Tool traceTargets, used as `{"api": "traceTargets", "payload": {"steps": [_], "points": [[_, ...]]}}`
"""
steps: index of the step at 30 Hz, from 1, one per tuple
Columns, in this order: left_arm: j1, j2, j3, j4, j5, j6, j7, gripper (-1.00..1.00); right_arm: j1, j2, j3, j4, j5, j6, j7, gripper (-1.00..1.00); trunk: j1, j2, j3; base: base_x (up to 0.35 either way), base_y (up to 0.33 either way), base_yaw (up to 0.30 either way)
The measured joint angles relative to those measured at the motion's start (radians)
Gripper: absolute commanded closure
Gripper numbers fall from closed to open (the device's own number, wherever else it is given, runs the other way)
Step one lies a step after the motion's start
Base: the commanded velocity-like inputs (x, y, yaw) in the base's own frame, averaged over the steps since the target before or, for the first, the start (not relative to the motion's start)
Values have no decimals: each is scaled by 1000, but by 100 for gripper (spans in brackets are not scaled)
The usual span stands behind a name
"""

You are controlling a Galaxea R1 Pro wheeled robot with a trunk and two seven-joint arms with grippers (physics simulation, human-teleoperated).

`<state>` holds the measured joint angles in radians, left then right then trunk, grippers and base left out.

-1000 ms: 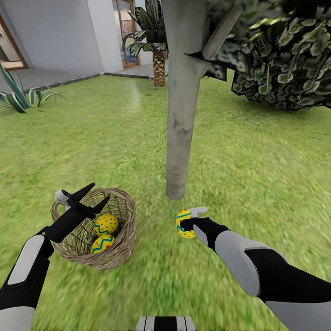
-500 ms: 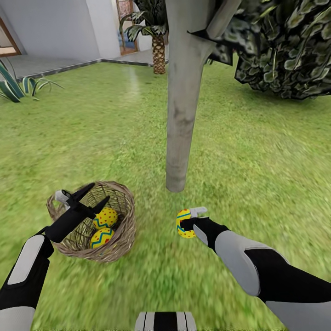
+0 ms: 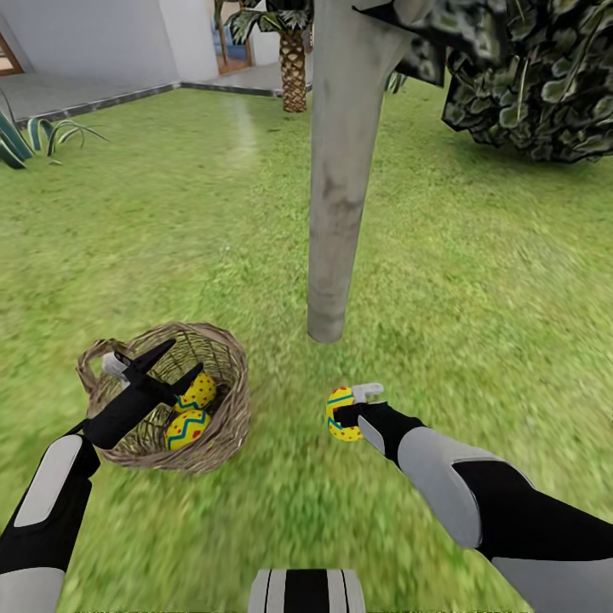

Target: Take the three Easter eggs out of the wicker basket on the lawn in the garden, then place them on the lawn next to a single tree (choose any tree) so that all three eggs are next to the same tree and none are left in the basket.

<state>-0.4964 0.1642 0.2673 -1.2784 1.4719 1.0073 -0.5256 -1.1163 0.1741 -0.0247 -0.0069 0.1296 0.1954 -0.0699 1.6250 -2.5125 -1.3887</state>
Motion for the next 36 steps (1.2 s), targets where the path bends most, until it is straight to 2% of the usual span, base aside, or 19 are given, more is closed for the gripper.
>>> {"api": "traceTargets", "payload": {"steps": [23,29,36], "points": [[0,-1,0,0,0,0,0,-100,0,0,0,0,0,-1,0,100,10,-5,-89,0,0,0],[0,-2,0,0,1,-1,-1,-100,0,0,0,0,1,-2,0,100,10,-5,-89,5,0,0],[0,-3,-2,0,1,0,-1,-100,0,0,0,0,3,-2,0,100,10,-5,-89,285,0,0]]}}
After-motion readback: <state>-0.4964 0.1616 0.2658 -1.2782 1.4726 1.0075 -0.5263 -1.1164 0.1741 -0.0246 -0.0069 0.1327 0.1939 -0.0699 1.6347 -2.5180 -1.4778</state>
